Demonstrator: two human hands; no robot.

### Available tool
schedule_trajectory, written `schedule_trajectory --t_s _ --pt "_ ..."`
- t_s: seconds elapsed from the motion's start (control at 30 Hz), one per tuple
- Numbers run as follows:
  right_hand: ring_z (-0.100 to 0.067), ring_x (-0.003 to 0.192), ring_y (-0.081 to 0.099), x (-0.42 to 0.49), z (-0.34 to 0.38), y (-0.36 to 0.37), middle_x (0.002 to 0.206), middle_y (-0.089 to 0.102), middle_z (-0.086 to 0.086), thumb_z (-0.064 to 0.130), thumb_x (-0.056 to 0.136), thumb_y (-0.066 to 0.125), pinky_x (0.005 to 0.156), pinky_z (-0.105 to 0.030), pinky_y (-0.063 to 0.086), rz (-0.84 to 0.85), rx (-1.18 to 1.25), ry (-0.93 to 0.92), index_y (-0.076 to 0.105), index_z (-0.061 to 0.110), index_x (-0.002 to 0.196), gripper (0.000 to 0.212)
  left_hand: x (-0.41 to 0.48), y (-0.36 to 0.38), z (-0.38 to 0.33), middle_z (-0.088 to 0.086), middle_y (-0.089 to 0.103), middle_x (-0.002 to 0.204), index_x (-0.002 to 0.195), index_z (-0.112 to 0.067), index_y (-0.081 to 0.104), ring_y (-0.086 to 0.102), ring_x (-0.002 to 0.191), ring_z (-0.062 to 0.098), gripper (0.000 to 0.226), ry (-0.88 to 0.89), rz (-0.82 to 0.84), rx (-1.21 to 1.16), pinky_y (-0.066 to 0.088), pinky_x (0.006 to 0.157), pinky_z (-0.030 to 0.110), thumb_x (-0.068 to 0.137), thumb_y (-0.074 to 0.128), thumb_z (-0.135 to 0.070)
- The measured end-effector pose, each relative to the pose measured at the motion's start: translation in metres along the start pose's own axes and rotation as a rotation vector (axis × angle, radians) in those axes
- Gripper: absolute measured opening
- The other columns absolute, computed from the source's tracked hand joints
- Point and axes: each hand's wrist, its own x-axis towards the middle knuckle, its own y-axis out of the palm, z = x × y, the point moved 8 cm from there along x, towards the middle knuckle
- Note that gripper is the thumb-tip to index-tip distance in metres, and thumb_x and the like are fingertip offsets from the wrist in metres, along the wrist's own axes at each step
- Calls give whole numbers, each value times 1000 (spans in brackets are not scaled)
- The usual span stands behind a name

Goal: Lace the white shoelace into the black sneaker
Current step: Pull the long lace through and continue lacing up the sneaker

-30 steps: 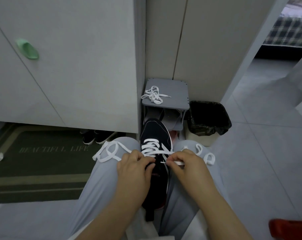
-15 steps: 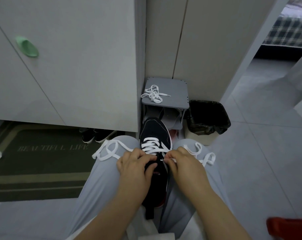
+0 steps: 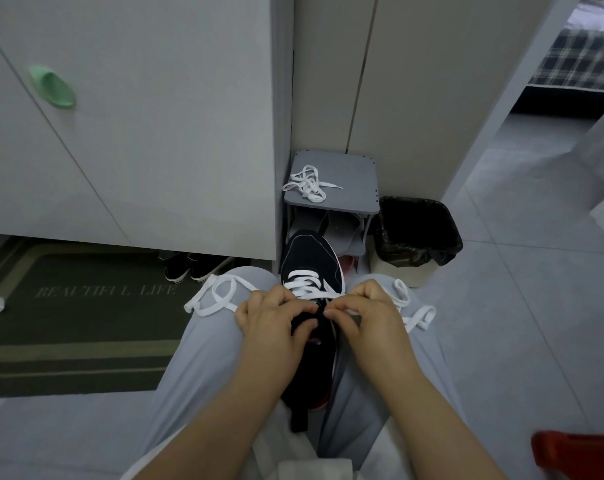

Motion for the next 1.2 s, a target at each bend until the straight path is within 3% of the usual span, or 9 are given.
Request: schedule_trajectory --t_s 0.3,0.4,0.5,0.63,0.73,0.87,0.97,1.07,1.2 --pt "-9 91 58 -8 5 -11 98 63 7 18 91 57 81 -16 44 -87 -24 -28 67 17 107 19 -1 -19 1 -18 54 84 69 -26 57 41 87 14 14 14 30 27 15 71 25 78 65 -19" --pt "-14 97 54 -4 18 -15 104 63 1 13 89 49 86 -14 35 -139 -102 -137 65 14 112 28 -3 -42 4 -23 62 97 76 -17 52 54 97 3 14 -81 66 -347 34 80 11 90 52 -16" --pt "-26 99 54 2 18 4 101 67 -5 8 85 54 86 -34 44 -41 -265 -127 63 13 115 32 -3 -56 -4 -6 73 89 83 -5 45 65 86 2 14 -209 89 -756 45 75 9 93 42 -13" --pt "-25 68 58 7 20 -7 66 66 3 23 81 51 73 -37 46 -98 -402 -161 71 20 76 21 0 -71 -1 0 54 60 83 -4 40 55 57 14 20 -302 27 -1066 47 57 20 95 42 -19" --pt "-14 77 55 8 17 -26 77 66 9 22 89 54 78 -29 40 -65 -207 -104 70 24 82 18 11 -88 11 -5 47 61 84 -14 46 41 52 6 15 -206 19 -566 37 52 20 96 39 -20" --pt "0 75 53 6 11 -47 79 62 15 14 91 53 65 -9 40 55 172 76 64 28 81 21 18 -57 -3 -13 53 79 83 -32 64 48 73 5 29 229 295 198 33 67 21 84 40 -47" --pt "0 66 49 3 13 -67 68 59 15 5 91 47 59 -3 36 -35 406 124 65 24 76 30 19 -36 -7 -13 60 79 64 -40 65 55 75 17 17 311 325 458 34 59 28 60 67 -56" --pt "-4 61 44 0 7 -79 56 49 12 4 92 43 61 -6 37 -105 552 176 67 19 76 32 24 -40 -12 -26 59 88 63 -37 64 41 92 12 20 256 256 262 23 77 35 68 55 -55" --pt "2 61 51 -3 -6 -73 66 59 16 5 93 42 81 -21 47 -107 612 263 68 19 78 33 28 -69 -2 -28 66 96 77 -16 53 55 93 -9 23 -67 133 -390 36 81 9 96 42 -25"
